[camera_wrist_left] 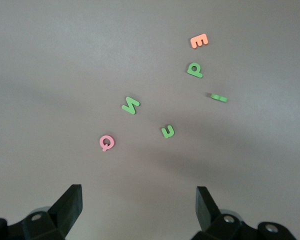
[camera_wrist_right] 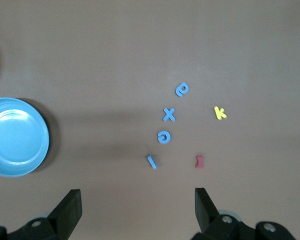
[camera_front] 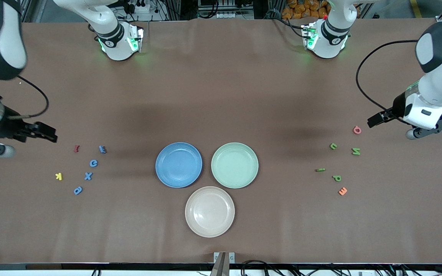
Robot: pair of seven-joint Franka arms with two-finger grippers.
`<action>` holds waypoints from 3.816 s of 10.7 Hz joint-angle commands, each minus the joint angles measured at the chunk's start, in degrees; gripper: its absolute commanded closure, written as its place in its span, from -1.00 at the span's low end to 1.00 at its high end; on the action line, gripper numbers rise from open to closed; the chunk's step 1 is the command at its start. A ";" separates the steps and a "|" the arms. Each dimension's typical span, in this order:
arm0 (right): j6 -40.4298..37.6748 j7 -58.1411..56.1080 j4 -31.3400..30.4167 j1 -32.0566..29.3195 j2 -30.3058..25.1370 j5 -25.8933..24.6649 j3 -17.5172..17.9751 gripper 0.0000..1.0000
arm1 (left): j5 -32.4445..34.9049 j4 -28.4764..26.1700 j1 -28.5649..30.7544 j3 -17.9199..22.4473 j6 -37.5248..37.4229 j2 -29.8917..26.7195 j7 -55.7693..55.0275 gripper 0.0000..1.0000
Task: Sort letters by color into matching plates
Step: 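Move the right gripper to the blue letters while the left gripper reaches green letters, then grasp the blue i with the right gripper while the left gripper grasps the green u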
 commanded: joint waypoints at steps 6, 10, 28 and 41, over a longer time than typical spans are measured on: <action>24.83 -22.78 -19.80 -0.41 7.08 0.22 1.34 -1.00 | -0.70 -12.07 -2.40 0.81 15.91 4.79 -23.19 -1.00; 37.05 -26.15 -25.86 -3.05 10.69 0.22 4.42 -1.00 | -0.79 -12.86 -3.02 0.81 24.59 11.90 -31.54 -1.00; 52.01 -27.38 -38.61 -5.60 12.55 -0.31 6.35 0.69 | -0.88 -14.27 -3.90 0.72 43.60 25.27 -33.49 -1.00; 33.64 -18.42 -22.10 -0.70 10.70 11.08 8.99 1.00 | -0.97 -16.90 -5.12 0.63 46.68 24.75 -33.67 0.82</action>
